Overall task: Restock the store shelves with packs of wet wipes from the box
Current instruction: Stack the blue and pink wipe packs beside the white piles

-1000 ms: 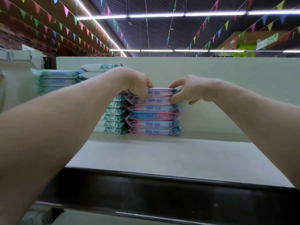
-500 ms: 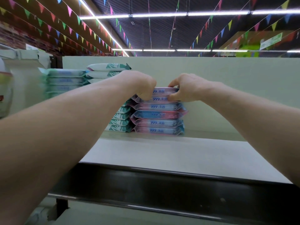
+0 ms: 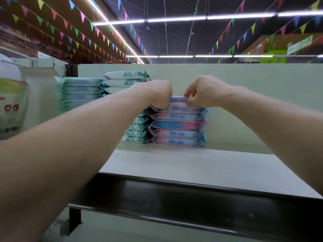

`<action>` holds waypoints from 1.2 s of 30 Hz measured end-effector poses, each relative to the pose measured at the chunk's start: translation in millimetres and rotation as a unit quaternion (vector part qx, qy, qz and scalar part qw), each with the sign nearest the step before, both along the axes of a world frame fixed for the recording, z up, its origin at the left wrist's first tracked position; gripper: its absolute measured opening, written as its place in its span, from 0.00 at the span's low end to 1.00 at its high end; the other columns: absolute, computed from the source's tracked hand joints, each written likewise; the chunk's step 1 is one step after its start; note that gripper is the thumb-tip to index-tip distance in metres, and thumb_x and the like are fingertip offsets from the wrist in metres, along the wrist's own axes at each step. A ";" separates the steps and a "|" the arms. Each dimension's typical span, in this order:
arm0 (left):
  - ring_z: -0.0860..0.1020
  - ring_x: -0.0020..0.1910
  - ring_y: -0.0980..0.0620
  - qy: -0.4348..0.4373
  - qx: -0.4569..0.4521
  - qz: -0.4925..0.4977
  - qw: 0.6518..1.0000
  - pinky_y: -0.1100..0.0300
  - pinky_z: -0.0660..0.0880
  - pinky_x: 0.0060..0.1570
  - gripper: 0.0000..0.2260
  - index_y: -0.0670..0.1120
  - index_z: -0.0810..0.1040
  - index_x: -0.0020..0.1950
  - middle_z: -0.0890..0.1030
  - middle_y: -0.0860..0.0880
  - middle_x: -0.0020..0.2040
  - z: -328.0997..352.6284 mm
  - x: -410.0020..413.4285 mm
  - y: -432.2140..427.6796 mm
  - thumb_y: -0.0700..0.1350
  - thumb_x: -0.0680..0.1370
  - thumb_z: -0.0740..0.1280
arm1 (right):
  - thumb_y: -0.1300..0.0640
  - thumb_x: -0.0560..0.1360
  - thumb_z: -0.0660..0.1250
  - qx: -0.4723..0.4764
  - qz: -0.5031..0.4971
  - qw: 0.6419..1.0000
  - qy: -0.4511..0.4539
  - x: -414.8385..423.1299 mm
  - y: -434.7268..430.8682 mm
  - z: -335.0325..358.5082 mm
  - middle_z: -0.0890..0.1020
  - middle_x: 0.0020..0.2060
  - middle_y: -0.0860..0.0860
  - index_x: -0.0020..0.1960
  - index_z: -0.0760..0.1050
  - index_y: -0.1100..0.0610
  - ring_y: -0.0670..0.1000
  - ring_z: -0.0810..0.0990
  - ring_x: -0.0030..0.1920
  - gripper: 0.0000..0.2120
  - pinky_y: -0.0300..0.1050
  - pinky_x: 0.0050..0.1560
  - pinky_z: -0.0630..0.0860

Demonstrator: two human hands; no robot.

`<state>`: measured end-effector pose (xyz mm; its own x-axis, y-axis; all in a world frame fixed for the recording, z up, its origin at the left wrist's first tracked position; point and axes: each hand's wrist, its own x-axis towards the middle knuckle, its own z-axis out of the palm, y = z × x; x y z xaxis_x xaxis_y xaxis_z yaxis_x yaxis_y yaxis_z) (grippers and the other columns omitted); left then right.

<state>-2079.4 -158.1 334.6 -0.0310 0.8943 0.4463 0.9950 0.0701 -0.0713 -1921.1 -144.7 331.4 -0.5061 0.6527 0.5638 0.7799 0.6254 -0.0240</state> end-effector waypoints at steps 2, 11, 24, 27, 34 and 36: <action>0.83 0.41 0.48 -0.002 0.004 0.000 1.000 0.55 0.81 0.43 0.12 0.46 0.81 0.57 0.84 0.45 0.46 0.9 1.4 -2.6 0.38 0.75 0.68 | 0.54 0.75 0.68 -0.012 -0.001 1.000 -0.012 0.3 -0.9 -0.2 0.81 0.49 0.49 0.57 0.80 0.50 0.52 0.78 0.48 0.12 0.45 0.46 0.75; 0.76 0.40 0.45 0.004 0.016 0.014 1.000 0.54 0.75 0.39 0.11 0.41 0.77 0.55 0.78 0.45 0.42 -4.0 16.6 -2.7 0.34 0.74 0.62 | 0.60 0.74 0.68 -0.002 0.003 1.000 -0.021 1.1 5.3 -8.5 0.80 0.54 0.53 0.62 0.77 0.52 0.54 0.78 0.51 0.17 0.46 0.48 0.77; 0.77 0.42 0.45 0.017 -0.008 0.024 1.000 0.54 0.76 0.42 0.12 0.42 0.77 0.57 0.79 0.45 0.45 -8.2 18.6 -5.6 0.36 0.75 0.61 | 0.44 0.76 0.65 0.022 -0.016 0.999 -0.027 0.3 3.4 -7.6 0.82 0.48 0.50 0.57 0.79 0.48 0.52 0.79 0.47 0.13 0.44 0.43 0.76; 0.75 0.38 0.47 0.025 -0.008 0.026 0.999 0.55 0.72 0.38 0.10 0.42 0.76 0.55 0.76 0.47 0.41 -9.1 17.6 -5.6 0.36 0.76 0.61 | 0.48 0.76 0.66 0.041 -0.032 0.998 -0.047 -0.2 4.8 -8.4 0.82 0.51 0.50 0.59 0.78 0.47 0.53 0.78 0.50 0.13 0.47 0.48 0.78; 0.70 0.33 0.50 0.037 -0.007 0.029 0.999 0.55 0.71 0.38 0.08 0.43 0.73 0.50 0.72 0.47 0.37 -15.0 21.8 -11.8 0.34 0.74 0.62 | 0.53 0.77 0.66 0.064 -0.039 0.995 -0.073 -6.4 6.7 -10.9 0.82 0.48 0.52 0.58 0.79 0.52 0.55 0.79 0.47 0.11 0.49 0.47 0.78; 0.70 0.33 0.50 0.039 -0.011 0.030 0.999 0.55 0.71 0.39 0.07 0.43 0.72 0.50 0.72 0.47 0.37 -14.2 24.3 -15.7 0.34 0.74 0.62 | 0.52 0.77 0.65 0.067 -0.048 0.993 -0.087 -5.8 4.1 -9.6 0.81 0.48 0.52 0.58 0.79 0.52 0.55 0.79 0.47 0.11 0.46 0.43 0.76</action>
